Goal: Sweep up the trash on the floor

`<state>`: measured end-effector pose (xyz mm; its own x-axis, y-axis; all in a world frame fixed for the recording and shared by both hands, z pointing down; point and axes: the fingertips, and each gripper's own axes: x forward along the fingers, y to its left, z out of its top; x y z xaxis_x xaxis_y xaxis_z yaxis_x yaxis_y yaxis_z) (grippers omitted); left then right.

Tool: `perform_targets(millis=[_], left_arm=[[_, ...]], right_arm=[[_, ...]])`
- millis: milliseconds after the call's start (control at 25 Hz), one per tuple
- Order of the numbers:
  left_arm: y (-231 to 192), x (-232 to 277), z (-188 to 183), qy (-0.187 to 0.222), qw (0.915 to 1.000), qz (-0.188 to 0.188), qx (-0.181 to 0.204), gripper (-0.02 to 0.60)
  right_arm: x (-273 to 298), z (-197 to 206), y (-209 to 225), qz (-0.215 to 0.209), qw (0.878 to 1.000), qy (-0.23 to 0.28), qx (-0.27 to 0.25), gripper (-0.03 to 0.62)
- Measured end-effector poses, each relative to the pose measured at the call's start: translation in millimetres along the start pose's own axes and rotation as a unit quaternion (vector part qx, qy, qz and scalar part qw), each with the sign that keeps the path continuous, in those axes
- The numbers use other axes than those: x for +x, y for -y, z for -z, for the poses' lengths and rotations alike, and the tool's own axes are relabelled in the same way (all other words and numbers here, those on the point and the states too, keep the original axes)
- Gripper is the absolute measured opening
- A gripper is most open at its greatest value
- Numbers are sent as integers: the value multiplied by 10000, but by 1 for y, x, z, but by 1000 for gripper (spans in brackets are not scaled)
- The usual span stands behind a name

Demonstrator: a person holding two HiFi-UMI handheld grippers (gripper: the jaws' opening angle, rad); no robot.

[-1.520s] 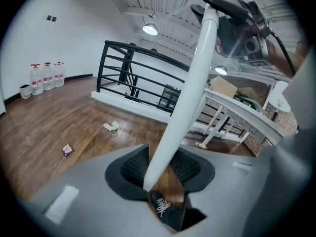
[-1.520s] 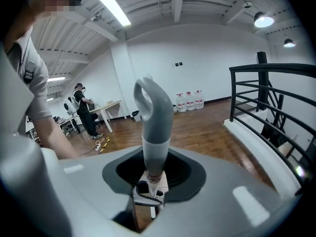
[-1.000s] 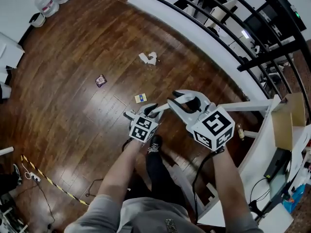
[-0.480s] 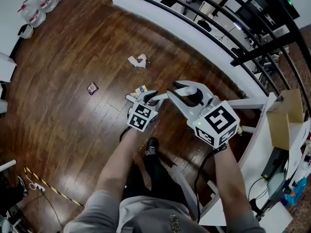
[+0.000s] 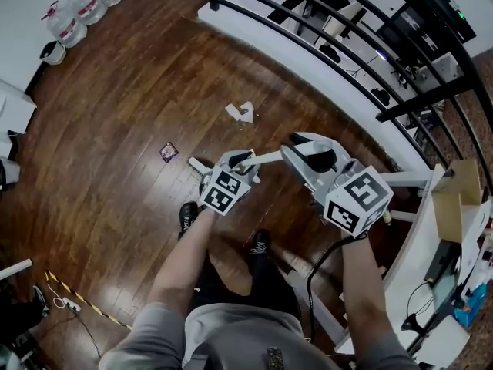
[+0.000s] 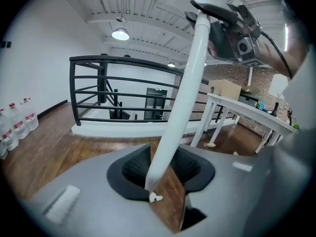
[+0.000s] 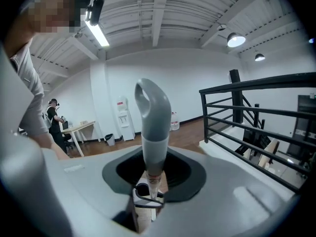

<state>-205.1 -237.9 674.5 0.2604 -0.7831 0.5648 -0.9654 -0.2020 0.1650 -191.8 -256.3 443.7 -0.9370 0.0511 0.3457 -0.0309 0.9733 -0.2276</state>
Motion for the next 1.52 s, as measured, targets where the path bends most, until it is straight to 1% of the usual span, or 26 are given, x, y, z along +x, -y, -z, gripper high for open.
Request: perform_targets(millis=[80, 240, 320, 400, 520, 600, 680, 760, 880, 1000, 1080, 1360, 1400, 1520], left_arm=[[-34, -23, 11, -158, 9998, 27, 88, 123], [-99, -70, 48, -549, 9978, 266, 277, 123], [-131, -86, 70, -822, 9949, 426, 390, 123], [-158, -95, 94, -1126, 9902, 658, 496, 123], [-192, -104, 127, -1420, 9833, 1007, 540, 126], [-206, -104, 141, -1457, 9801, 1236, 538, 130], [-209, -100, 147, -1439, 9767, 1481, 589, 130], [-204, -88, 145, -1297, 9744, 1714, 656, 130], [-189, -68, 134, -971, 9721, 1994, 764, 132], [-160, -47, 121, -762, 9677, 2249, 846, 135], [-138, -32, 112, -691, 9631, 2437, 907, 136], [-49, 28, 76, -622, 9377, 3157, 1311, 138], [-35, 36, 71, -618, 9332, 3262, 1372, 138], [8, 57, 61, -656, 9163, 3635, 1550, 140]], right_arm=[[31, -5, -8, 93, 9996, 95, 257, 92], [102, -3, -33, 269, 9966, 134, 767, 92], [139, 3, -44, 314, 9949, 72, 958, 92], [172, 15, -54, 394, 9927, -49, 1141, 92], [216, 32, -64, 539, 9886, -199, 1391, 92], [235, 40, -67, 649, 9866, -269, 1475, 92], [242, 46, -66, 782, 9860, -353, 1430, 92], [237, 50, -62, 939, 9867, -452, 1251, 92], [218, 54, -54, 1247, 9855, -537, 1015, 91], [185, 60, -43, 1591, 9805, -511, 1033, 91], [161, 63, -34, 1833, 9758, -487, 1084, 91], [64, 78, 1, 2703, 9525, -464, 1324, 91], [50, 81, 5, 2807, 9492, -481, 1341, 91], [8, 89, 16, 3142, 9371, -490, 1437, 91]])
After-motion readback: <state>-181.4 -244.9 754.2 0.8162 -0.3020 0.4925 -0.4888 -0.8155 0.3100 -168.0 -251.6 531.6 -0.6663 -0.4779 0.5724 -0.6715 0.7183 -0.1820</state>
